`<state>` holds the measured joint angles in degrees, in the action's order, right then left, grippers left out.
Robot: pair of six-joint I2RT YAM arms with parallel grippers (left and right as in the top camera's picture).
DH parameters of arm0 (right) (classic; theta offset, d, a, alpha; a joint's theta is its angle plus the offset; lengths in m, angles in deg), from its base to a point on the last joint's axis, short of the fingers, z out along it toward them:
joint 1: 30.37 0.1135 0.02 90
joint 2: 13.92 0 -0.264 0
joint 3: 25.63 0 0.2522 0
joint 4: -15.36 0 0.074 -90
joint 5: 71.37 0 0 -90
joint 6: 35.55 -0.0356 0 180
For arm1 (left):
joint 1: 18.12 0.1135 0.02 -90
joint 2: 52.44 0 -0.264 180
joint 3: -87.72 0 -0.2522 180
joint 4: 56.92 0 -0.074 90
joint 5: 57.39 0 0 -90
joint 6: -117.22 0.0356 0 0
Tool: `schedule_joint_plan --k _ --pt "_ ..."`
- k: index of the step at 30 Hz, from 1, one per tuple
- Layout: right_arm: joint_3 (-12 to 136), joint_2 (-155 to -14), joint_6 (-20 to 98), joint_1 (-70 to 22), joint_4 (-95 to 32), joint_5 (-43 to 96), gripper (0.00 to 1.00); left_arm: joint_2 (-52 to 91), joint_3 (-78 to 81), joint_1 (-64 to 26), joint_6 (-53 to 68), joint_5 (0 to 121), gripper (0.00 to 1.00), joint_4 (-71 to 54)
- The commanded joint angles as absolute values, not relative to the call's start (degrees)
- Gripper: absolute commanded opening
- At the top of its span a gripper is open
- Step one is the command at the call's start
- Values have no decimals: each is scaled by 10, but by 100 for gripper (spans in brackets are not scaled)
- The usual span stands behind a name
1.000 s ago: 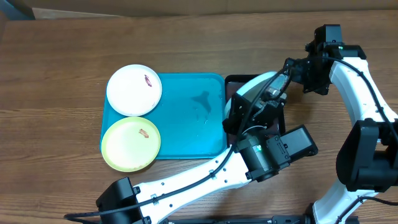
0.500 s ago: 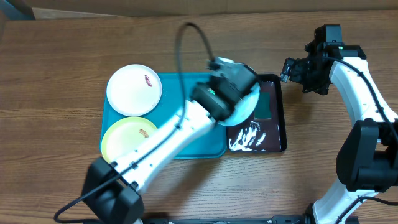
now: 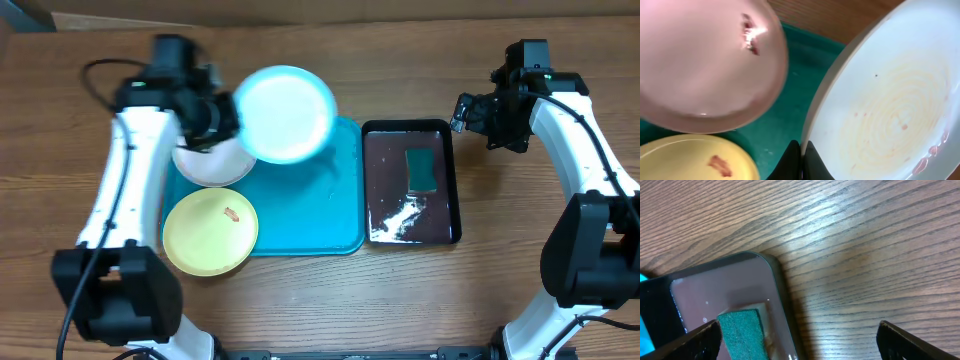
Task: Clean dirty plates on tray and stack at the side
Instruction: 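Carry the white plate left and set it on the table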
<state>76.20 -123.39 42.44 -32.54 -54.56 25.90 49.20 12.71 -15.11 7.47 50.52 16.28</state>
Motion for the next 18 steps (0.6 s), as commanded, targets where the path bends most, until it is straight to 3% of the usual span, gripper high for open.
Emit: schedule_joint_plan --k 1,11,18 --pt "771 -1233 422 -326 -543 262 100 476 121 -72 103 546 4 168" --pt "771 -1233 422 -326 -543 262 100 476 94 150 71 491 4 162" --pt "771 -1233 422 -327 -543 262 100 476 54 252 32 412 4 122"
